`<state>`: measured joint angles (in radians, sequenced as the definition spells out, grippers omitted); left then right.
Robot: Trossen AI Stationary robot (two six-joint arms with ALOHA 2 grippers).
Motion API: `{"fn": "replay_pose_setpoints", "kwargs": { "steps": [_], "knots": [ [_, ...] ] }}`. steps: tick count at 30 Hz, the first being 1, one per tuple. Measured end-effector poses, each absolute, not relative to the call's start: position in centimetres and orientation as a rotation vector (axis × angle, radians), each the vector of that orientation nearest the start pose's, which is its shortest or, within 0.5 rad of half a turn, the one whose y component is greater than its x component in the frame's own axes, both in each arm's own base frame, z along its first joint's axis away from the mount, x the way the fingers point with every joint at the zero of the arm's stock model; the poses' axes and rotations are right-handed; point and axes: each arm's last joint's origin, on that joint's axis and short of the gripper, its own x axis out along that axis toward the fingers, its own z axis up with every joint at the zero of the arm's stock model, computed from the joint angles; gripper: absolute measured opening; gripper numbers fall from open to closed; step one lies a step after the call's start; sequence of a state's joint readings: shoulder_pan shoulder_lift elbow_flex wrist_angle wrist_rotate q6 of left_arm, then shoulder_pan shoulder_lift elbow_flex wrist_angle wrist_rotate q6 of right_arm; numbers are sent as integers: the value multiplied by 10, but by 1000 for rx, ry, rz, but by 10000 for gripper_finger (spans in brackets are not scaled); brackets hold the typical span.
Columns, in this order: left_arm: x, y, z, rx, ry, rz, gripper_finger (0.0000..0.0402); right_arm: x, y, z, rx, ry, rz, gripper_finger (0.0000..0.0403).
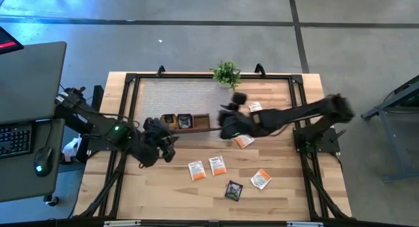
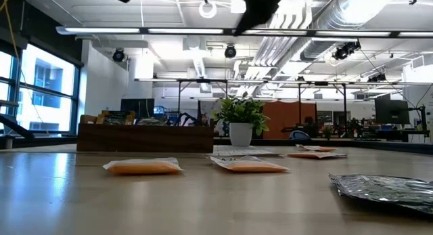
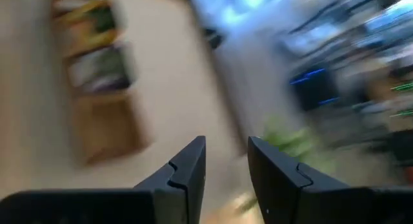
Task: Pick & Place Tea
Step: Put the purple tea bag into the middle section of the wooden organizer
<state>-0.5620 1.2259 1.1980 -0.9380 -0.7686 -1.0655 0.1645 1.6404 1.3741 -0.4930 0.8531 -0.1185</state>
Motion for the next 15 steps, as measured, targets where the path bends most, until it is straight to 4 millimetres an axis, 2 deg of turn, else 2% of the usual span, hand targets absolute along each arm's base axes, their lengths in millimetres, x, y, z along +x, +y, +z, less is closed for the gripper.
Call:
{"fn": "replay_pose_setpoints", "kwargs": {
  "steps": [3,6,11,15],
  "knots": [
    [195,-109,330,-413,552,569,124,314,40,293,-298,759,-404,105],
    [189,-111,328,-424,562,597,124,287,54,266,-178,735,-164,95],
    [186,-106,324,-410,576,656,124,264,90,219,-47,487,156,88],
    [187,-107,325,-422,550,660,124,253,107,189,-23,330,210,99]
  ]
}}
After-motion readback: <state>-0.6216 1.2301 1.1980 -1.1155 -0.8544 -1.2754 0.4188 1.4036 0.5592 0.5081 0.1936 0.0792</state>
